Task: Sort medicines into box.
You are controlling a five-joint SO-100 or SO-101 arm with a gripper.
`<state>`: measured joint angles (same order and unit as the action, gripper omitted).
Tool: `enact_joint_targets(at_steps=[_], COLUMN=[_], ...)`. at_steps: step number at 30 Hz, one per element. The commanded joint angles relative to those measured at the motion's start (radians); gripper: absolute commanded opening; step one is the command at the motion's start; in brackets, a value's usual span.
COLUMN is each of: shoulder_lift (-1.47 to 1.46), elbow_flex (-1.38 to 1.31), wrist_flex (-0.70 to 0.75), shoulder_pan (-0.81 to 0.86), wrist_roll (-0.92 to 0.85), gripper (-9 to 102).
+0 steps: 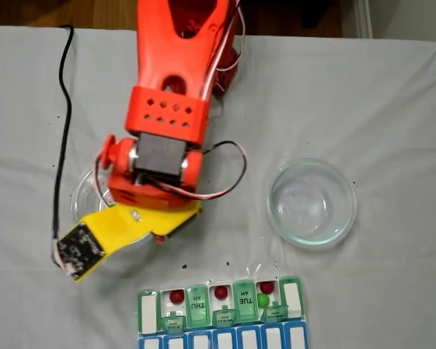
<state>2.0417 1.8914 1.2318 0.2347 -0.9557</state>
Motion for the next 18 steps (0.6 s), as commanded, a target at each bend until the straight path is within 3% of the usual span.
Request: enact_joint_targets(at_steps=[1,15,18], shoulder_lift=[0.041,0.028,0.000], elbow_flex=[-0.081,0.066,0.066], wrist_flex=[0.017,-0.015,-0.015], shoulder_pan=[0.091,0.207,0.213], wrist_roll=[-0.061,-0.181,-0.181], gripper=[0,0,7])
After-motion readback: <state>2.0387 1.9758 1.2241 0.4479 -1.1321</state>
